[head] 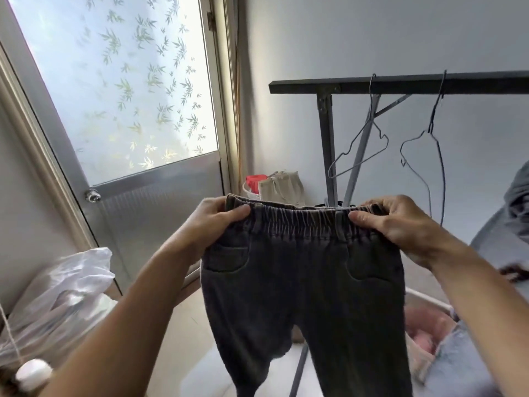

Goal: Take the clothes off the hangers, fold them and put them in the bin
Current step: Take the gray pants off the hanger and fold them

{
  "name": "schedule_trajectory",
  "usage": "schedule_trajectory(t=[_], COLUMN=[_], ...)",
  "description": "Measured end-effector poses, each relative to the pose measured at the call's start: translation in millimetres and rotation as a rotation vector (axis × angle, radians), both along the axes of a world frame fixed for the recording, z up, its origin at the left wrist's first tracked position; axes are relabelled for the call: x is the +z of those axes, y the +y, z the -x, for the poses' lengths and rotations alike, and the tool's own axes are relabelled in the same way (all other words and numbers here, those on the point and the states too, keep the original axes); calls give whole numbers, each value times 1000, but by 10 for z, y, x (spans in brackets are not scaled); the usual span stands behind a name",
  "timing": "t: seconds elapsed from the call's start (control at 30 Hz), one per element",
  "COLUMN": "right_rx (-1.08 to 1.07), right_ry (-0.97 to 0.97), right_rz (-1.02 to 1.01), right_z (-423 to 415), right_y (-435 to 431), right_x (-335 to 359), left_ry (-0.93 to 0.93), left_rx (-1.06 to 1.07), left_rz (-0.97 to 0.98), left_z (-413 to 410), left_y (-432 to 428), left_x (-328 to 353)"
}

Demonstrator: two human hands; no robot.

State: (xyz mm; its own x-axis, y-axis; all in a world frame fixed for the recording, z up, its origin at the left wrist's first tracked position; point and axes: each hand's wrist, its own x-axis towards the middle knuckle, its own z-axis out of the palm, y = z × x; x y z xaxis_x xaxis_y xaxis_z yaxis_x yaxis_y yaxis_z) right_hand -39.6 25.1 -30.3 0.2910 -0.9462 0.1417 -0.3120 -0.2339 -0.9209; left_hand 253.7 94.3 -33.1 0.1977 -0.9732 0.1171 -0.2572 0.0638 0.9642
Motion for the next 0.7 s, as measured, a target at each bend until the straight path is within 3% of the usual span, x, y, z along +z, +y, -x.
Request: schedule_trajectory(t=[0.1,0.23,0.33,0.53,0.7], right_rx=[-204,-361,-400,-302,-157], right_ry=[-33,29,-56,-348,-491], right_rz=[38,124,199,221,214], right_z=[-72,-248,-434,-709,-702], right_y=[-6,55,236,559,649], right_x=[-47,-89,-113,-132,-161], left_ry=[64,-131,-244,2,45], left_rx=[148,349,430,267,202], left_rz=[57,187,351,481,473], left_z=[126,400,768,1180,1242], left_y=[-96,-48,111,192,145], left_x=[-145,-181,-188,-211,-268])
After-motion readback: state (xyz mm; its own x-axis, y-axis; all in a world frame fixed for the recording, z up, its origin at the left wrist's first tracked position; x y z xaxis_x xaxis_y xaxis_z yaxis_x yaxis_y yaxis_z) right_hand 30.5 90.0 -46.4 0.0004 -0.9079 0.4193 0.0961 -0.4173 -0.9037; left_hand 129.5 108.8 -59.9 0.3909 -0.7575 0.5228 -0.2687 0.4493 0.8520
